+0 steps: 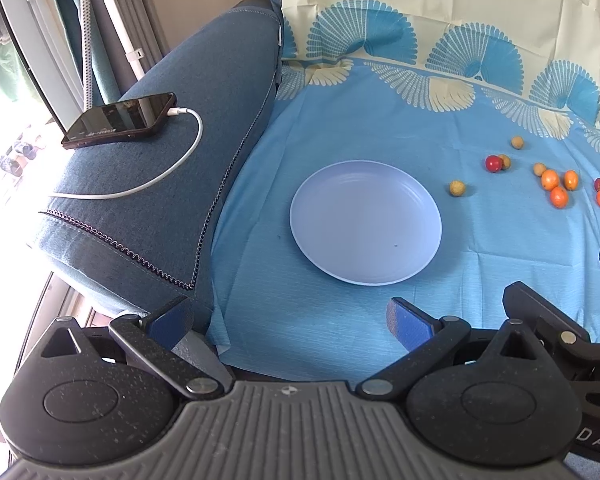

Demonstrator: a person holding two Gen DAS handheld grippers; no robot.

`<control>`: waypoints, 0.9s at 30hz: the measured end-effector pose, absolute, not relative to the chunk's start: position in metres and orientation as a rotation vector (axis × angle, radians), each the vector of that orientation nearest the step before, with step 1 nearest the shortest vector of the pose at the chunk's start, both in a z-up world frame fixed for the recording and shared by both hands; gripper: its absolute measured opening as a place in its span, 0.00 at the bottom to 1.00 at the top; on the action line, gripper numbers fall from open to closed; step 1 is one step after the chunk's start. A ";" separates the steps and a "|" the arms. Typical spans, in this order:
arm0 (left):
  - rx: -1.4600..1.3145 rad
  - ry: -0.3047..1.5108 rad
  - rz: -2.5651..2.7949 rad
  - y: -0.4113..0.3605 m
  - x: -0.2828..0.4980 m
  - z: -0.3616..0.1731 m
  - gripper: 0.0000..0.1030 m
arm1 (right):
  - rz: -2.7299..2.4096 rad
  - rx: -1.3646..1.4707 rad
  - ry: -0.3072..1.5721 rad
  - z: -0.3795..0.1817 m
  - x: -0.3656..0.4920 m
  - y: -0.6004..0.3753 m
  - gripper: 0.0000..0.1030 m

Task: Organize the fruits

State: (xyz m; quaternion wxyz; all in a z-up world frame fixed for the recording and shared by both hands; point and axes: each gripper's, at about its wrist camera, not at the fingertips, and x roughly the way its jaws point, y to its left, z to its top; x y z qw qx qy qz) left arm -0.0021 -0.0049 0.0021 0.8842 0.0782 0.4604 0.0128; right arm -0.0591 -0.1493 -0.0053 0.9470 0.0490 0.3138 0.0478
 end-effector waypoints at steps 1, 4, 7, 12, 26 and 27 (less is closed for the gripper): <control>0.164 0.955 0.027 -0.005 -0.003 0.003 1.00 | 0.097 0.099 0.636 -0.005 -0.060 -0.150 1.00; 0.166 0.948 0.028 -0.005 -0.005 0.007 1.00 | 0.097 0.097 0.628 -0.002 -0.062 -0.150 1.00; 0.168 0.943 0.027 -0.005 -0.008 0.009 1.00 | 0.096 0.097 0.622 -0.001 -0.065 -0.150 1.00; 0.177 0.931 0.016 -0.008 -0.013 0.014 1.00 | 0.086 0.106 0.608 0.003 -0.069 -0.155 1.00; 0.223 0.925 -0.045 -0.045 -0.010 0.018 1.00 | -0.043 0.179 0.583 0.003 -0.080 -0.201 1.00; 0.231 0.929 -0.050 -0.050 -0.008 0.017 1.00 | -0.053 0.187 0.585 0.002 -0.080 -0.206 1.00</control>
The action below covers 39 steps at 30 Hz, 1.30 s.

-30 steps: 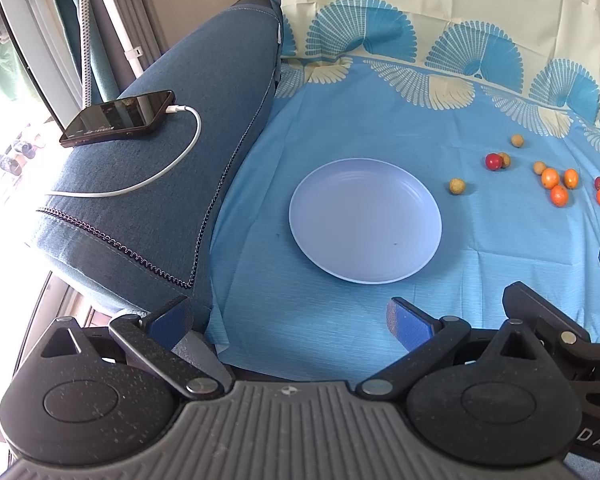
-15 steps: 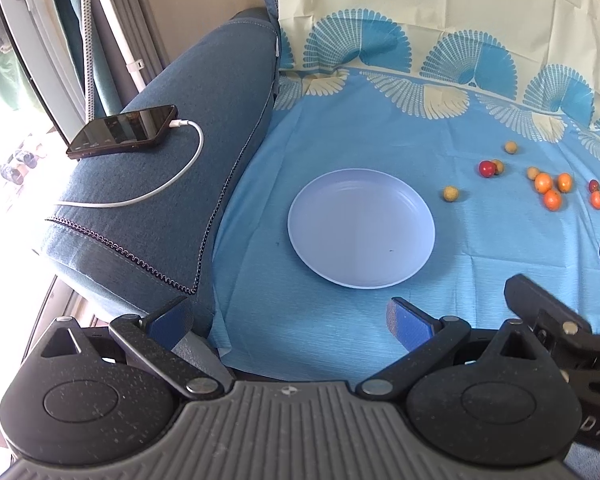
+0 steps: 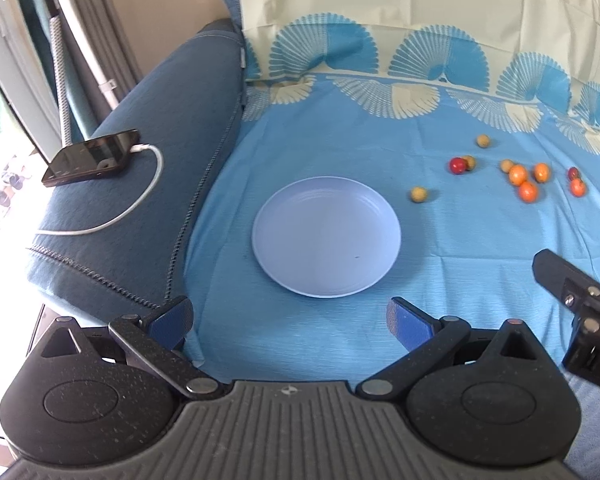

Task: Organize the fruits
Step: 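Grasp a tan fruit with the left tool while the right tool grasps a tangerine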

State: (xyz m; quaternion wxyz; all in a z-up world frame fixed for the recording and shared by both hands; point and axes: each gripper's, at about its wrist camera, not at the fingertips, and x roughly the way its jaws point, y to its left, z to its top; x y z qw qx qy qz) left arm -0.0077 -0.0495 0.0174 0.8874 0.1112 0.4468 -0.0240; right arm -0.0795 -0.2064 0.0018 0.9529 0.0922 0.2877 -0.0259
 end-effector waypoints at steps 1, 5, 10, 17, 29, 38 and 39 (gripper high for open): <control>0.241 0.933 -0.055 -0.055 -0.005 0.016 1.00 | -0.064 0.195 0.585 -0.001 -0.079 -0.213 1.00; 0.267 0.956 -0.090 -0.077 0.008 0.009 1.00 | -0.129 0.236 0.587 -0.014 -0.076 -0.240 1.00; 0.301 0.967 -0.160 -0.118 0.043 -0.001 1.00 | -0.267 0.306 0.593 -0.041 -0.068 -0.289 1.00; 0.358 1.012 -0.272 -0.187 0.114 -0.039 1.00 | -0.461 0.364 0.606 -0.084 -0.048 -0.363 1.00; 0.369 1.206 -0.262 -0.244 0.229 -0.142 1.00 | -0.671 0.382 0.672 -0.172 0.055 -0.498 1.00; 0.359 1.300 -0.194 -0.236 0.280 -0.186 0.99 | -0.672 0.396 0.723 -0.227 0.116 -0.536 1.00; 0.332 1.307 -0.193 -0.234 0.282 -0.186 0.98 | -0.677 0.390 0.732 -0.233 0.121 -0.538 1.00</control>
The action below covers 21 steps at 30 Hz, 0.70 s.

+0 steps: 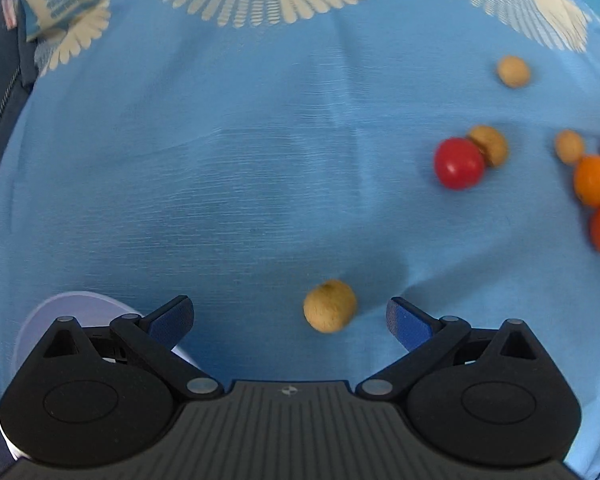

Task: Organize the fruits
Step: 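Grasp a tan fruit with the left tool while the right tool grasps a tangerine, then carry the tan fruit and tangerine in both tools over the lavender plate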

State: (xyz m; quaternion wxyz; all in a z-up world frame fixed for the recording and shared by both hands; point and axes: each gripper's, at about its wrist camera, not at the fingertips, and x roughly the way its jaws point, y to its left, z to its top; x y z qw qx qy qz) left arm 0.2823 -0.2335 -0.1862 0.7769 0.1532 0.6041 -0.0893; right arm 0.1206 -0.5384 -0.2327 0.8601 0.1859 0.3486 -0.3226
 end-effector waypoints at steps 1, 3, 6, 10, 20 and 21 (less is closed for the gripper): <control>0.301 1.308 -0.189 -0.231 0.284 -0.185 0.94 | -0.691 0.356 0.727 -0.236 0.125 -0.538 1.00; 0.228 1.307 -0.197 -0.226 0.284 -0.180 0.65 | -0.686 0.300 0.702 -0.240 0.130 -0.534 1.00; 0.215 1.298 -0.215 -0.226 0.281 -0.173 0.28 | -0.669 0.307 0.684 -0.238 0.126 -0.537 0.90; 0.200 1.289 -0.226 -0.225 0.272 -0.164 0.28 | -0.673 0.297 0.670 -0.225 0.119 -0.537 0.37; 0.140 1.222 -0.230 -0.213 0.216 -0.100 0.28 | -0.648 0.326 0.577 -0.166 0.061 -0.507 0.37; 0.140 1.212 -0.224 -0.212 0.212 -0.094 0.28 | -0.628 0.315 0.567 -0.157 0.053 -0.499 0.37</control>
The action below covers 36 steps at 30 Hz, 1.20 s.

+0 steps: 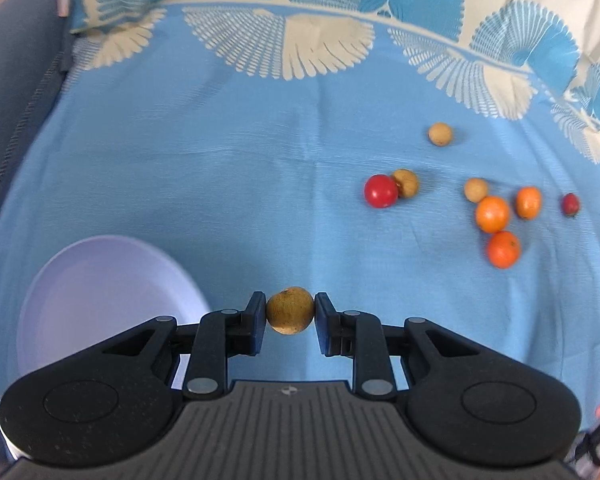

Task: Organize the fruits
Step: 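Carry the tan fruit and tangerine in both tools over the lavender plate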

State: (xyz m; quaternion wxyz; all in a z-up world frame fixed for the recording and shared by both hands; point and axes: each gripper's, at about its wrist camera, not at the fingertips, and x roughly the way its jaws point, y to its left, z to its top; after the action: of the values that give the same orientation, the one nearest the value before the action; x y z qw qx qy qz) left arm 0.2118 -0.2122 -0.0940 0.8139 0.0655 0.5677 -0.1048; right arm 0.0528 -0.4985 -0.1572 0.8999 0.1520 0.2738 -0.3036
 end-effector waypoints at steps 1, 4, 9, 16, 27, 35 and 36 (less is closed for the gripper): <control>0.139 1.200 -0.218 -0.208 0.204 -0.087 0.28 | -0.605 0.303 0.562 -0.149 0.045 -0.489 0.37; 0.130 1.167 -0.196 -0.187 0.183 -0.066 0.28 | -0.512 0.272 0.572 -0.131 0.024 -0.455 0.37; 0.122 1.130 -0.136 -0.139 0.150 -0.035 0.28 | -0.336 0.261 0.617 -0.106 -0.003 -0.390 0.37; 0.068 1.115 -0.057 -0.065 0.104 -0.010 0.28 | -0.105 0.241 0.638 -0.077 -0.026 -0.294 0.37; -0.043 1.078 0.013 0.019 0.061 0.004 0.28 | 0.082 0.135 0.631 -0.043 -0.060 -0.200 0.37; -0.102 1.065 0.019 0.047 0.055 0.006 0.28 | 0.127 0.066 0.637 -0.031 -0.063 -0.174 0.37; -0.106 1.064 0.021 0.048 0.054 0.005 0.28 | 0.130 0.060 0.639 -0.030 -0.062 -0.172 0.37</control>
State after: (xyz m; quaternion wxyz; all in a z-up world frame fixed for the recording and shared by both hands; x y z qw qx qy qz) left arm 0.0544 0.0476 0.0052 0.8605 -0.0506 0.5068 0.0100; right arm -0.0622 -0.1723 -0.0303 0.9469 0.0295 0.3137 0.0639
